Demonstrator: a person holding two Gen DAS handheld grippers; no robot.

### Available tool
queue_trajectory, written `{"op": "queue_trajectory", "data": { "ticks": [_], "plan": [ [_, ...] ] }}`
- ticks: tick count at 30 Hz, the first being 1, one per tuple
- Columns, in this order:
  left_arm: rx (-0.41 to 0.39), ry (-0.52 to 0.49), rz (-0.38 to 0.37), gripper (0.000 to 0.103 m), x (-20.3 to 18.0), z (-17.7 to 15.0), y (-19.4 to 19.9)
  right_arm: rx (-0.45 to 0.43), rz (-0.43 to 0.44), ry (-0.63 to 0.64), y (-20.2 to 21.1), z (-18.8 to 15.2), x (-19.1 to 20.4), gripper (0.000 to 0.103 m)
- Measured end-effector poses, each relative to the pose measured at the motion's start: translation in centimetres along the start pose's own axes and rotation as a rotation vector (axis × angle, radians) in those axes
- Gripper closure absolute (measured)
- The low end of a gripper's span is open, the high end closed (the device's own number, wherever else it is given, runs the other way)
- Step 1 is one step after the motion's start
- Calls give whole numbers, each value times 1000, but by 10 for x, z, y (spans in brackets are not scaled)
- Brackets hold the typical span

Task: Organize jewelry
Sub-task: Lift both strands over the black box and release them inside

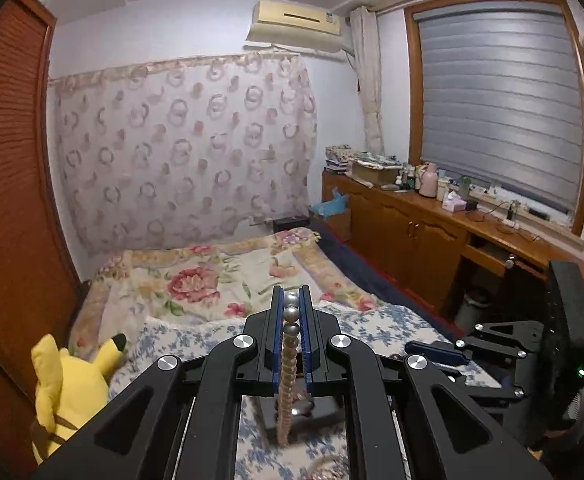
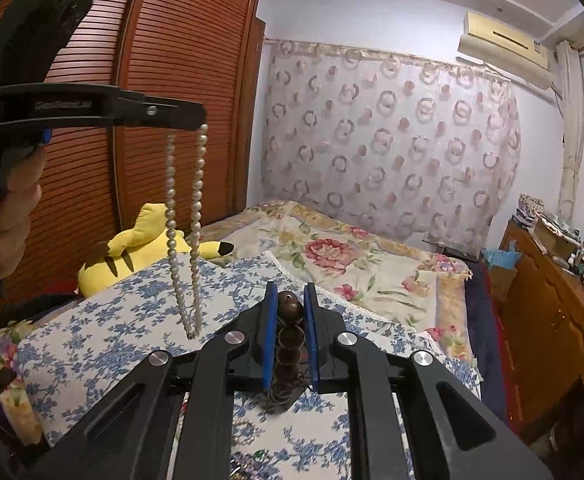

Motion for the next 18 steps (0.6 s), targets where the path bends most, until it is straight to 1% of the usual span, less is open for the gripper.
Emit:
{"op": "queue_trajectory", "data": {
  "ticks": [4, 12, 15, 18],
  "plan": [
    [27, 0, 9, 96, 4, 5, -28, 4, 4, 4, -14, 3, -5, 88],
    [84, 25, -24, 96, 12, 13, -88, 33, 13, -8, -46, -2, -18, 88],
    [111, 18, -24, 96, 15, 10, -113, 49, 15, -17, -60, -5, -25, 88],
    [147, 18, -20, 96, 21, -1, -137, 59, 16, -29, -76, -9, -31, 88]
  ]
}}
Point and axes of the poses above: each gripper's, at about its wrist camera, not at the fingertips, and y roughly against the way its jaws point, x to its left, z to its top, the point moved 9 cm from there along -y, roughly the way its jaws point, and after that the axes turned 5 degrees about x, right-handed, at the moved point
